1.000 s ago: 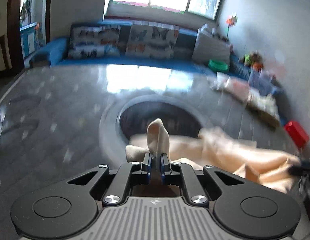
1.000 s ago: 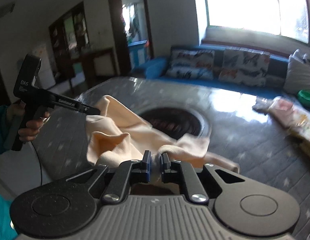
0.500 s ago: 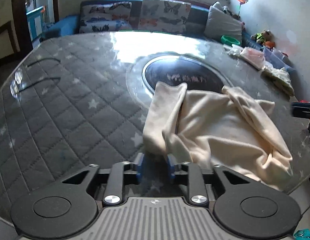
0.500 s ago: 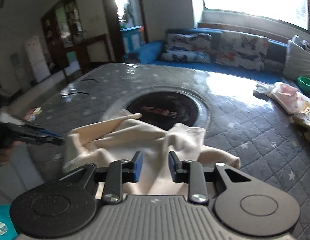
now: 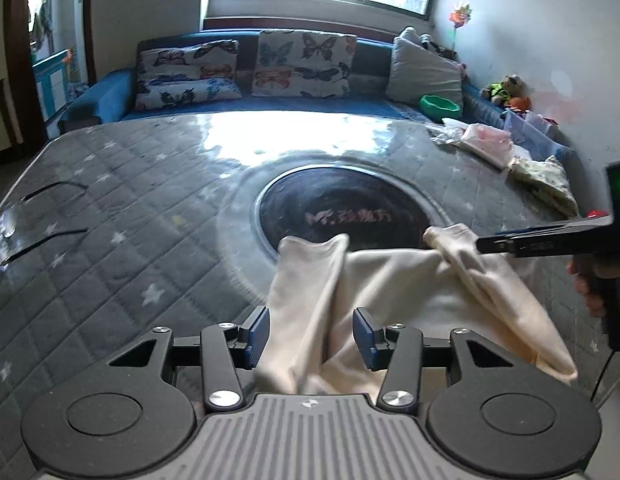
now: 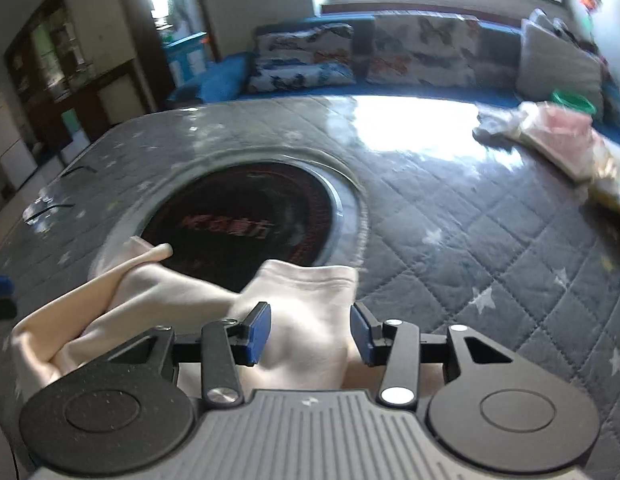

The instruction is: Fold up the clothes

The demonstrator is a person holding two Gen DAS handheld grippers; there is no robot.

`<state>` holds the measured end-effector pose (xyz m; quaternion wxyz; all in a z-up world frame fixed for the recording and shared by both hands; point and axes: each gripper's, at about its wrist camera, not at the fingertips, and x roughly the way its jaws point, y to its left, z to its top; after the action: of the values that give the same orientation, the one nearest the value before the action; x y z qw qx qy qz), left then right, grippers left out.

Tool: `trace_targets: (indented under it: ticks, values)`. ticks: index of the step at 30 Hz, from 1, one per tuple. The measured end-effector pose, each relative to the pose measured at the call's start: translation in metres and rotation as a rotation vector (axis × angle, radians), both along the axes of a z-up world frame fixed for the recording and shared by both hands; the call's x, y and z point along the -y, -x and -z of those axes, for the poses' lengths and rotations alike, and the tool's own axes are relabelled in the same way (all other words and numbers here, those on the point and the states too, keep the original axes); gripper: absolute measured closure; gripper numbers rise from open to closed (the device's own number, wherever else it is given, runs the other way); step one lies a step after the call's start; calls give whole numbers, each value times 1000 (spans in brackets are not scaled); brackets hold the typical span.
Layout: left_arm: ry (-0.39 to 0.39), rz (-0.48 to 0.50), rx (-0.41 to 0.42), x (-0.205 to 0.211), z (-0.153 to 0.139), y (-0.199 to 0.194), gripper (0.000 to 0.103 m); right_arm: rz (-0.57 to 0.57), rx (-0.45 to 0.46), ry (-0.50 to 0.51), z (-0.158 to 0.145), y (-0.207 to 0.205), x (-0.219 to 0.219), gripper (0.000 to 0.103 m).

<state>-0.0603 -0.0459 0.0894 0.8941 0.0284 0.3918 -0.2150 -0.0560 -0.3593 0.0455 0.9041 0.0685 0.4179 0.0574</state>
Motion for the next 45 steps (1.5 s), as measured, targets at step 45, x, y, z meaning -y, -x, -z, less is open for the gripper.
trace_targets:
  ticks: [45]
  values:
    - [-55,127,-31,90,40,-58,35,296,93,255,-47,139,78,85]
